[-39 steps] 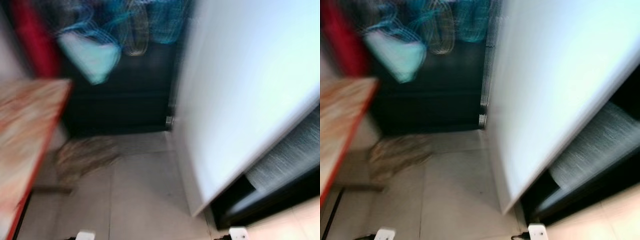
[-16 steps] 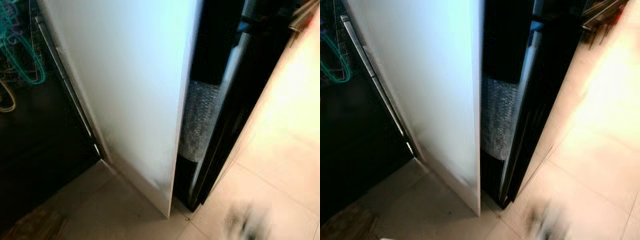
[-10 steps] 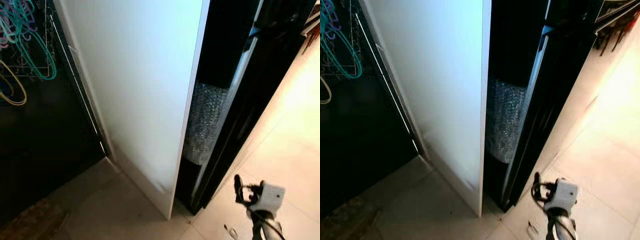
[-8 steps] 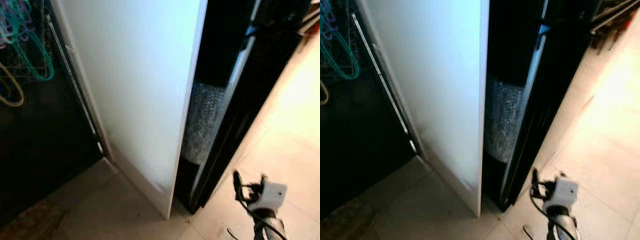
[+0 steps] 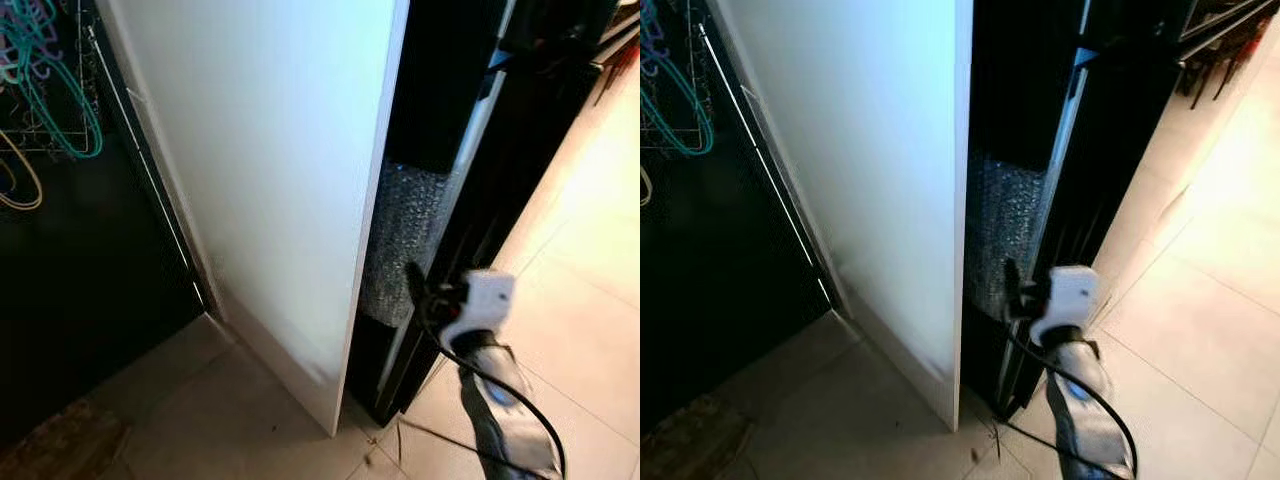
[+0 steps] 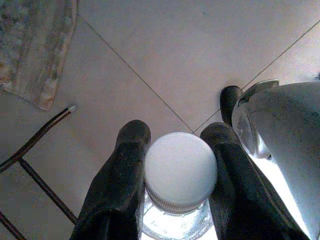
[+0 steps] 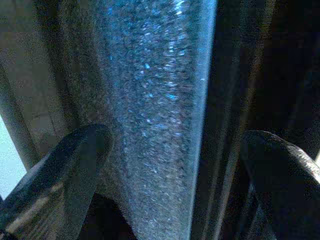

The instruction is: Restocking fridge

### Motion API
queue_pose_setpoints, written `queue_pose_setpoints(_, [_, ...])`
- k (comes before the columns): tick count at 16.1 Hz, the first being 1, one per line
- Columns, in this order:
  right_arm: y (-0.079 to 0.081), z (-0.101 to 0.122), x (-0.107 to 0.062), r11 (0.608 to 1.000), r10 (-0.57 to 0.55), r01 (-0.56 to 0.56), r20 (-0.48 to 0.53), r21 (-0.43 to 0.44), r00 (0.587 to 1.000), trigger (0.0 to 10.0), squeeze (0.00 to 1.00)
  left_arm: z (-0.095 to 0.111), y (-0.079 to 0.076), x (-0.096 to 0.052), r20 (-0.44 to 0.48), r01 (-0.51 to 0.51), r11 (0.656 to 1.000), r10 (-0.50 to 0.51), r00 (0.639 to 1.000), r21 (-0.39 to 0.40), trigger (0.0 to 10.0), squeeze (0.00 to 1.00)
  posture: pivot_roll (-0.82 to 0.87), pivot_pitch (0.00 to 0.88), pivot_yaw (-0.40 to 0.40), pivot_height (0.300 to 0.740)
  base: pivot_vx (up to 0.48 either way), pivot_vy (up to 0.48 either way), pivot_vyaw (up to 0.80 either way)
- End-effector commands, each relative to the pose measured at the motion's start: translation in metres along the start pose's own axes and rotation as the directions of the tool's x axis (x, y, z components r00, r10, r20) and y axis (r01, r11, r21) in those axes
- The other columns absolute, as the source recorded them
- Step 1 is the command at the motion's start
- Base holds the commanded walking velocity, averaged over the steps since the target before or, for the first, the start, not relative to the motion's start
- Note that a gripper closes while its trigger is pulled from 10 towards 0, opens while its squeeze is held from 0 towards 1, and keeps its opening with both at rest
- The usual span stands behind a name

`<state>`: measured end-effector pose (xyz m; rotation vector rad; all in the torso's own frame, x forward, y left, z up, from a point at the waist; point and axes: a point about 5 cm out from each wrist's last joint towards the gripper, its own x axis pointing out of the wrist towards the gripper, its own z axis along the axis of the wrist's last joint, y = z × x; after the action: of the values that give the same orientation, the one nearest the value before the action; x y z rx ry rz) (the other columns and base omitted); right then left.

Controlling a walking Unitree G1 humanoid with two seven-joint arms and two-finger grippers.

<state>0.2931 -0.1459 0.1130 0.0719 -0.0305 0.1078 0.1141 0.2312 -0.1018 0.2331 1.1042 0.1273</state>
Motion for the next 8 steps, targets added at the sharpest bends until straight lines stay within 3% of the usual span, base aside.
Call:
queue_pose_setpoints(1, [0.008, 0.0, 0.008, 1.0, 0.015, -0.015, -0.02, -0.021, 1.0, 10.0, 1.0, -0.004, -0.001, -0.001, -0.012, -0.003, 1.0, 0.003, 1.0, -0.009, 10.0, 0.0, 0.01, 0.0, -0.029, 0.74, 0.0, 0.0, 0.0])
queue_pose_setpoints(2, [0.007, 0.002, 0.012, 0.999, -0.032, 0.032, -0.017, -0.02, 0.999, 10.0, 1.0, -0.004, -0.001, -0.001, -0.013, -0.004, 1.0, 0.004, 1.0, -0.01, 10.0, 0.0, 0.01, 0.0, -0.025, 0.74, 0.0, 0.0, 0.0])
queue_pose_setpoints(3, [0.006, 0.005, 0.014, 0.997, -0.068, 0.068, -0.009, -0.039, 0.998, 10.0, 0.56, -0.005, 0.0, -0.001, -0.015, -0.005, 1.0, 0.005, 1.0, -0.01, 10.0, 0.0, 0.01, 0.0, -0.025, 0.74, 0.0, 0.0, 0.0])
queue_pose_setpoints(4, [0.004, 0.008, 0.015, 0.994, -0.095, 0.094, 0.0, -0.053, 0.996, 10.0, 0.0, -0.005, 0.0, -0.001, -0.015, -0.006, 1.0, 0.005, 1.0, -0.01, 10.0, 0.0, 0.01, 0.0, -0.025, 0.74, 0.0, 0.0, 0.0])
queue_pose_setpoints(8, [-0.006, 0.012, 0.011, 0.975, -0.211, 0.212, 0.019, -0.065, 0.977, 10.0, 0.0, -0.005, 0.001, -0.001, -0.015, -0.01, 1.0, 0.01, 1.0, -0.017, 10.0, 0.0, 0.01, 0.0, -0.02, 0.74, 0.0, 0.0, 0.0])
